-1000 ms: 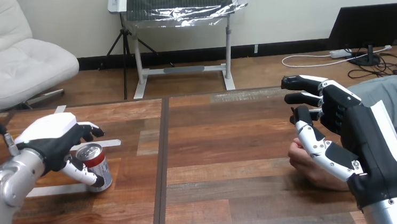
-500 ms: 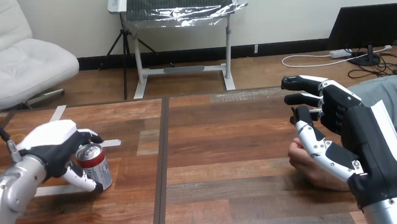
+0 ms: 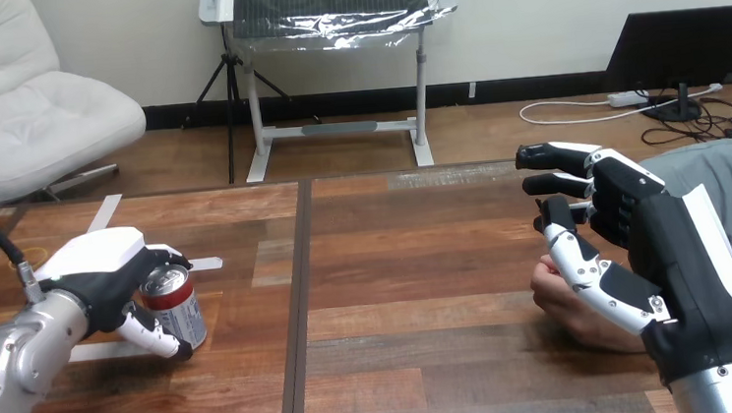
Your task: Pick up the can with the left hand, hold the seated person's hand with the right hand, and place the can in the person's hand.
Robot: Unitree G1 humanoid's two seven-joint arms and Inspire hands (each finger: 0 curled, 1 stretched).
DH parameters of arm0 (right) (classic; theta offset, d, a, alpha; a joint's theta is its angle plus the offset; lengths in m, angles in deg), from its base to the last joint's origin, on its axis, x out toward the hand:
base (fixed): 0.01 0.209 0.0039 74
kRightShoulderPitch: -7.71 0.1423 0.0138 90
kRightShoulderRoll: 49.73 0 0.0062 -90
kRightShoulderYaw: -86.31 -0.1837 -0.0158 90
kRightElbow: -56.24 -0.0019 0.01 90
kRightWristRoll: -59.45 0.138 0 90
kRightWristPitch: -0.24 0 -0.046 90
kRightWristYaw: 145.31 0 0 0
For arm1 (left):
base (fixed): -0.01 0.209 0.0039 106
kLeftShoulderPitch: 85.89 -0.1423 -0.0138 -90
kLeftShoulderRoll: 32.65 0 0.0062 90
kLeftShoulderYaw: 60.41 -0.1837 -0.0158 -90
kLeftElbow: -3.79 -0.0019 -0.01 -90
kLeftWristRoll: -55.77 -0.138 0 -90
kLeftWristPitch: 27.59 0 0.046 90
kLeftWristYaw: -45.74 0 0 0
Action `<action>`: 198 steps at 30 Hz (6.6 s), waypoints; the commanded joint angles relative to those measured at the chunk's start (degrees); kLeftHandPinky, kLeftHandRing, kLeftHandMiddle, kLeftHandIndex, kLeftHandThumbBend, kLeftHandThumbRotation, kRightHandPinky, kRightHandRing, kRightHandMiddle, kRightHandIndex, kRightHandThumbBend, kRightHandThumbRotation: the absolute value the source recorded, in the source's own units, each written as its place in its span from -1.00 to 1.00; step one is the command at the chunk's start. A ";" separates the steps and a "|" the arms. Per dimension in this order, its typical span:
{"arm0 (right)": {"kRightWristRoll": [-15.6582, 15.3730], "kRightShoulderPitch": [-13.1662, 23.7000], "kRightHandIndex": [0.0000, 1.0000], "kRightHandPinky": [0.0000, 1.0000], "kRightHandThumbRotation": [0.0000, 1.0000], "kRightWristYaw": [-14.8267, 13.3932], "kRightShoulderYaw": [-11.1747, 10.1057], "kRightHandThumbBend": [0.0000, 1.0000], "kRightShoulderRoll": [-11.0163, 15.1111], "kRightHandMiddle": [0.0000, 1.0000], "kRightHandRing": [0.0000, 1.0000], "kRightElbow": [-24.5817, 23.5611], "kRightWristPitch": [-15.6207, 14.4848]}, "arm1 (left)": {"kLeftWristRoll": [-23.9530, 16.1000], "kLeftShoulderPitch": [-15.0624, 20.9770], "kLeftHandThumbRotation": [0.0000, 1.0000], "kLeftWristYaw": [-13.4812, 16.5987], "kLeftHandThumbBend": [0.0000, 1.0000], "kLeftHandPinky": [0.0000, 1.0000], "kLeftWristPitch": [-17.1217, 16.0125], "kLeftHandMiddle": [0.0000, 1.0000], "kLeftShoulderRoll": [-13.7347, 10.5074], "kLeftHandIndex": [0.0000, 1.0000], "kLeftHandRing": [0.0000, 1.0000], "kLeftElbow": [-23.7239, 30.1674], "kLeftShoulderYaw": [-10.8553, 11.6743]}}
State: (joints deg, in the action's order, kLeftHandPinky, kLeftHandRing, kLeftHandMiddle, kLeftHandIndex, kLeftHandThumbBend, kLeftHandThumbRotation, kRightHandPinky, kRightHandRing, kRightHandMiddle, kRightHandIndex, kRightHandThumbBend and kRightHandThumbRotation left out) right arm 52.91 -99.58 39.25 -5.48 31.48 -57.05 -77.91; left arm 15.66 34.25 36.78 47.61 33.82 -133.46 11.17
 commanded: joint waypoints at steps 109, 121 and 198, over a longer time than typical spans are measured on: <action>1.00 3.65 0.37 0.17 -1.00 2.50 -1.44 -0.64 2.09 0.50 0.43 -1.75 -0.40 | 8.96 5.75 -1.00 14.73 0.40 -0.19 -4.89 0.04 5.65 0.11 -0.10 -12.79 1.98; 1.16 3.87 0.37 0.16 -1.00 2.49 -1.35 -0.63 2.17 0.51 0.42 -1.78 -0.78 | 9.88 5.21 -1.00 16.91 0.41 -0.24 -4.66 0.02 6.53 0.11 -0.13 -11.31 3.07; -12.30 9.14 0.54 0.40 -1.00 5.15 -6.68 0.22 15.84 0.66 0.60 -1.18 -9.63 | 11.76 -3.18 -1.00 5.74 0.20 -0.31 4.47 -0.06 14.31 0.02 -0.21 37.93 6.58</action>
State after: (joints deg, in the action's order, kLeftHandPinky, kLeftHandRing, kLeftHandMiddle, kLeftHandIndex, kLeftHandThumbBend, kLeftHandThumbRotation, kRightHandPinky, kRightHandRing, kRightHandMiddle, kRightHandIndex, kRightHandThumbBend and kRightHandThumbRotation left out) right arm 44.38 -97.27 43.15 -8.84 40.55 -56.94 -87.11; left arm 26.23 26.18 42.44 50.81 46.81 -102.04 15.09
